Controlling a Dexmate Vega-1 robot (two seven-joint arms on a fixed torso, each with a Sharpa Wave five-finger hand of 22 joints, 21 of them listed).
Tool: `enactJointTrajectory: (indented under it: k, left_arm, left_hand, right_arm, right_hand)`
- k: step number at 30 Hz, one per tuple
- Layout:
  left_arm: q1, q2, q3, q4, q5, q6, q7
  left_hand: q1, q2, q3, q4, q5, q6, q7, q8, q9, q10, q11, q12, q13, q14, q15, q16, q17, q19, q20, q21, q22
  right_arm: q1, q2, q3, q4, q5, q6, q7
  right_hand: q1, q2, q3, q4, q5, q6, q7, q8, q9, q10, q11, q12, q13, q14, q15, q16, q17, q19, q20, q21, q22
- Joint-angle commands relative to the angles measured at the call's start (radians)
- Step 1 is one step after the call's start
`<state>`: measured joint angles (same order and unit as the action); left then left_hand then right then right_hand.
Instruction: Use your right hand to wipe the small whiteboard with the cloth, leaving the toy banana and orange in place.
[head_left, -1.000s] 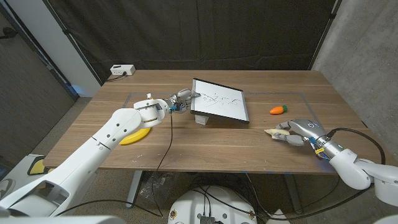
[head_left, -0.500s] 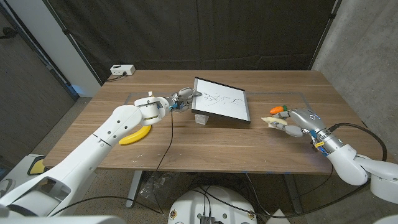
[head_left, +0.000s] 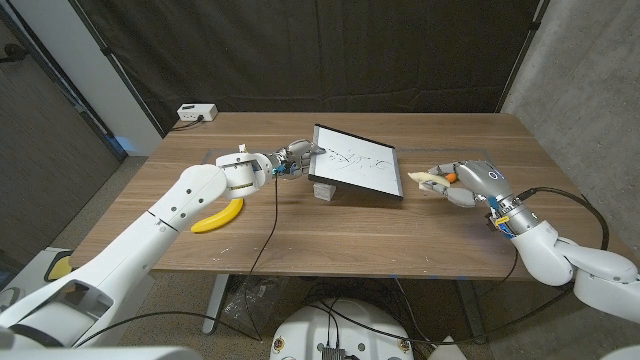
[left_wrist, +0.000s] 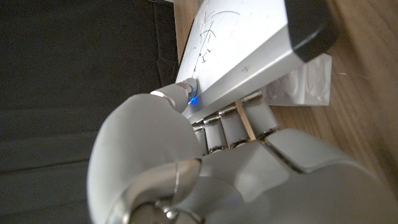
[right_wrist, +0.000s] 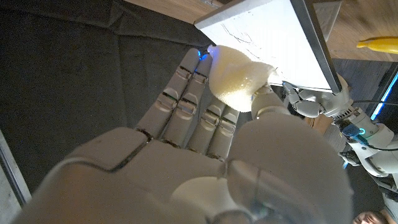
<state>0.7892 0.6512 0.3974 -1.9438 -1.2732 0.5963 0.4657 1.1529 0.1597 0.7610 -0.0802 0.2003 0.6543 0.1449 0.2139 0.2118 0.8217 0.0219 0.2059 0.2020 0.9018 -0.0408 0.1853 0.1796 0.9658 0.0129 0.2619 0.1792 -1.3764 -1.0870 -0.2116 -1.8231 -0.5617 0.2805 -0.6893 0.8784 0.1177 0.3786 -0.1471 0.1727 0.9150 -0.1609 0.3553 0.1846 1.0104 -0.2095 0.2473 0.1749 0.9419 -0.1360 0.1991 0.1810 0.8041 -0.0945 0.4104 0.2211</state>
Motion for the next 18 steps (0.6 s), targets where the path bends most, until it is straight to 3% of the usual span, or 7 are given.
enactJointTrajectory:
  k: [1,18]
  left_arm:
    - [-0.005,0.007,0.005,0.006,-0.005,0.005,-0.031]
    - [-0.003,0.027,-0.004,0.002,-0.01,0.004,-0.074]
  left_hand:
    - [-0.001,0.006,0.019,0.009,0.004,0.042,0.039,-0.006,0.001,0.005,-0.001,-0.003,0.005,0.012,0.001,0.006,0.004,0.007,0.007,0.0,0.003]
    - [-0.005,0.007,0.024,0.008,0.004,0.042,0.039,-0.008,0.001,0.005,0.0,-0.004,0.005,0.013,0.0,0.006,0.004,0.008,0.007,0.0,0.003]
  right_arm:
    - [0.142,0.089,-0.088,0.01,-0.057,0.081,0.052]
    - [0.248,0.116,-0.151,0.017,-0.122,0.112,0.121]
  right_hand:
    - [-0.001,-0.007,0.004,0.005,0.001,0.074,-0.061,-0.007,0.005,0.009,-0.006,-0.004,0.004,-0.025,-0.063,-0.011,0.002,-0.017,-0.049,0.003,0.006]
    - [-0.011,-0.011,-0.002,0.009,0.001,0.078,-0.062,-0.017,0.005,0.011,-0.009,-0.014,0.005,-0.068,-0.051,-0.023,0.004,-0.049,-0.037,-0.002,0.007]
